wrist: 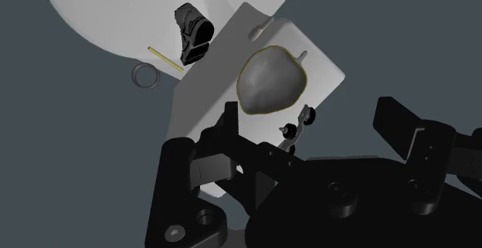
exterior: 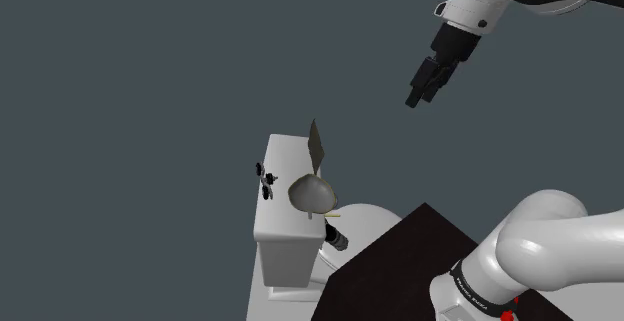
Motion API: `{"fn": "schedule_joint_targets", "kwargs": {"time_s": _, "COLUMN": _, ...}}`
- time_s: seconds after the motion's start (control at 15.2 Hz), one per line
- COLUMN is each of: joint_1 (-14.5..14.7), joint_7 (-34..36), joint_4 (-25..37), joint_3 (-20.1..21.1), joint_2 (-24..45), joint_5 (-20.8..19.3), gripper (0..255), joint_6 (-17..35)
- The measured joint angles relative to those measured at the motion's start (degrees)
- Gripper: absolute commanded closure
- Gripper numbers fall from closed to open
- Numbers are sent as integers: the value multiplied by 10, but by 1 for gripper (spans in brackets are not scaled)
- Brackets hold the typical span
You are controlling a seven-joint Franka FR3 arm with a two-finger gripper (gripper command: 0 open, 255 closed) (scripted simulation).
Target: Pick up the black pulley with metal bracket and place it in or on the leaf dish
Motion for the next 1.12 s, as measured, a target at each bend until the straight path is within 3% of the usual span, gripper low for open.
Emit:
{"fn": "schedule_joint_targets", "kwargs": {"time_s": 0.33, "joint_1": 4, "joint_7": 9, "joint_4": -28, "joint_3": 16, "joint_2": 30, "joint_5": 8, "gripper": 0, "joint_6": 58}}
{"fn": "schedule_joint_targets", "kwargs": {"time_s": 1.12, "joint_1": 19, "joint_7": 56, "joint_4": -46, "joint_3": 80, "joint_2": 226, "joint_5": 28, "gripper": 0, "joint_6": 274}}
